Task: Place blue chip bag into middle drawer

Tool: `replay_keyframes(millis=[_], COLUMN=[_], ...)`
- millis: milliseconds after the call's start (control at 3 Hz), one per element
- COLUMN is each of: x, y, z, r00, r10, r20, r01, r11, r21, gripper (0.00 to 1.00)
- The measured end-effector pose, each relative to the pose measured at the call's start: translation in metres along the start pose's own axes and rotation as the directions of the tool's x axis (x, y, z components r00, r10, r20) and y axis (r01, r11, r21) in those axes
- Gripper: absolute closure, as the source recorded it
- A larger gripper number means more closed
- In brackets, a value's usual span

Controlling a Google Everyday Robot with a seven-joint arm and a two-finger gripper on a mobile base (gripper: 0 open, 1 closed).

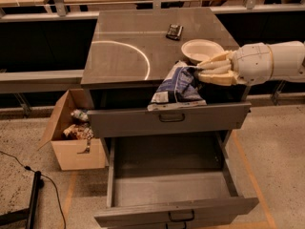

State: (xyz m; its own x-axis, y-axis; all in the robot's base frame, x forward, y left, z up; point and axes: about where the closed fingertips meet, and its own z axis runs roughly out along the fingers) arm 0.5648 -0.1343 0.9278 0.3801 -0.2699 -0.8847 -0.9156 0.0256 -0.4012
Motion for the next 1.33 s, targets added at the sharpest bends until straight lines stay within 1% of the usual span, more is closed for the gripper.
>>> replay_keyframes(millis=[333,667,1000,1333], x=[0.009,0.047,0.093,0.146], y=[0.024,0.079,0.135,0.168], z=[0.008,0.034,0.065,0.093], r00=[0.999,0.991,0.969,0.937], r10=[0.040,0.112,0.208,0.293], r20=[-0.022,-0.077,-0.132,-0.188], r01=[-0.040,-0.121,-0.231,-0.331], r11=[0.9984,0.9864,0.9547,0.9176], r21=[-0.038,-0.112,-0.188,-0.220], gripper=[1.00,1.00,1.00,1.00])
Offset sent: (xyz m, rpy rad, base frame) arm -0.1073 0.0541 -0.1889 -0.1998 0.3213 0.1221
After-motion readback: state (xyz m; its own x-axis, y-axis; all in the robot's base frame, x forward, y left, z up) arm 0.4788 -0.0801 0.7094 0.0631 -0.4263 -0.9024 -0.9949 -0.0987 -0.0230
